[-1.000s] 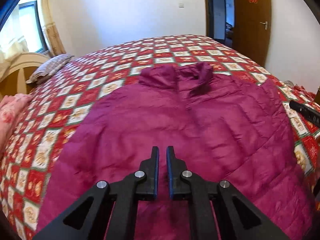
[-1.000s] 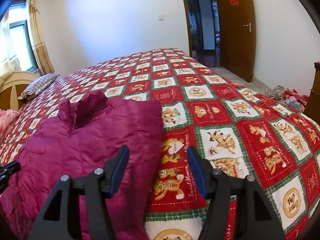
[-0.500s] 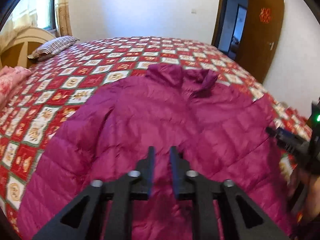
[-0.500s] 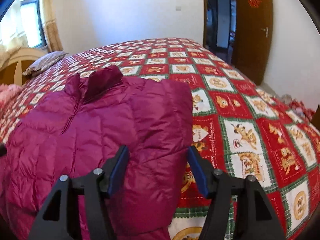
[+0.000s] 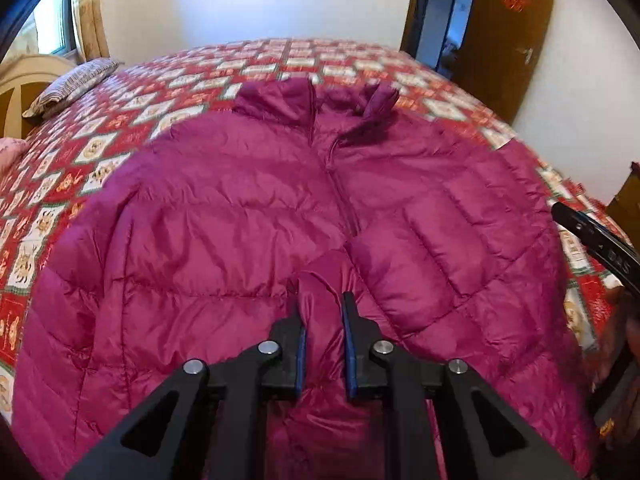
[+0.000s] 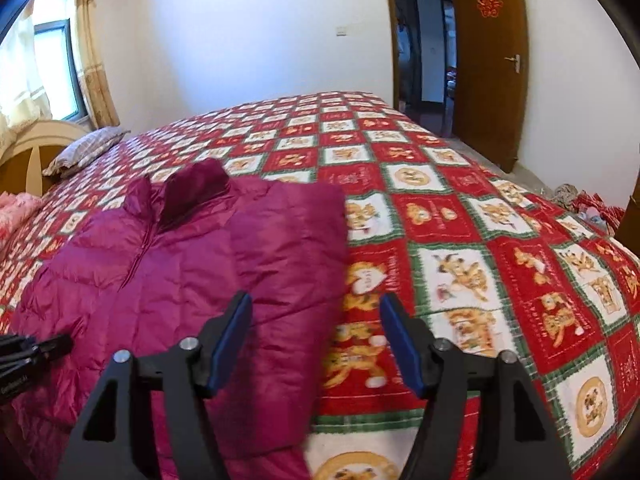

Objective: Fold large clothes

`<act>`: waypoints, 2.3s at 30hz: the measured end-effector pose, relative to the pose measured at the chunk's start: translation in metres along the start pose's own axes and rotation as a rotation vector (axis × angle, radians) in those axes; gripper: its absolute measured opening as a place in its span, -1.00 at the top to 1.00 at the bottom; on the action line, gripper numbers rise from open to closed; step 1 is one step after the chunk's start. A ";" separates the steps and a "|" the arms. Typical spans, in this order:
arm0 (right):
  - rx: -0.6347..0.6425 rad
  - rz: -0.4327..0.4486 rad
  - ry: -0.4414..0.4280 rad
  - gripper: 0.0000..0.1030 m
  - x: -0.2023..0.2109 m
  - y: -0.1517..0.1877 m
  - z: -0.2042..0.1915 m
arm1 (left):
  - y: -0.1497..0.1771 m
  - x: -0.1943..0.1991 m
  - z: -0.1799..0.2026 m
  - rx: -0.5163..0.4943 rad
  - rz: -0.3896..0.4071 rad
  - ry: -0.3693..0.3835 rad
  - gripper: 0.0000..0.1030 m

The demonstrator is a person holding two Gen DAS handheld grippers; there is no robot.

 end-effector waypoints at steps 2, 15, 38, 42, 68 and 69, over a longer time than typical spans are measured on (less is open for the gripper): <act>-0.017 0.011 0.013 -0.43 0.004 -0.003 0.012 | 0.003 0.013 -0.009 -0.009 0.035 -0.022 0.81; -0.006 -0.074 -0.082 0.29 -0.011 -0.009 0.005 | 0.011 0.024 -0.052 -0.035 0.076 -0.299 -0.10; 0.098 -0.207 -0.065 0.30 -0.103 0.003 -0.024 | 0.003 -0.052 -0.041 -0.076 0.060 -0.487 -0.68; 0.114 -0.187 -0.059 0.32 -0.088 -0.008 -0.026 | -0.003 -0.031 -0.051 -0.029 0.058 -0.450 -0.68; 0.210 -0.224 -0.137 0.25 -0.052 0.059 -0.081 | 0.020 -0.042 -0.027 0.018 0.035 -0.346 -0.78; 0.219 -0.225 -0.128 0.25 -0.052 0.060 -0.083 | 0.020 -0.042 -0.027 0.016 0.035 -0.347 -0.78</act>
Point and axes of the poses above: each gripper's, at about its wrist camera, not at the fingertips, and x roughly against the way its jaws point, z to its right, y to its underside, the point moved 7 cm from there along -x, roughly the way its jaws point, and after that the axes turned 10 degrees about -y, right-handed, at the moved point
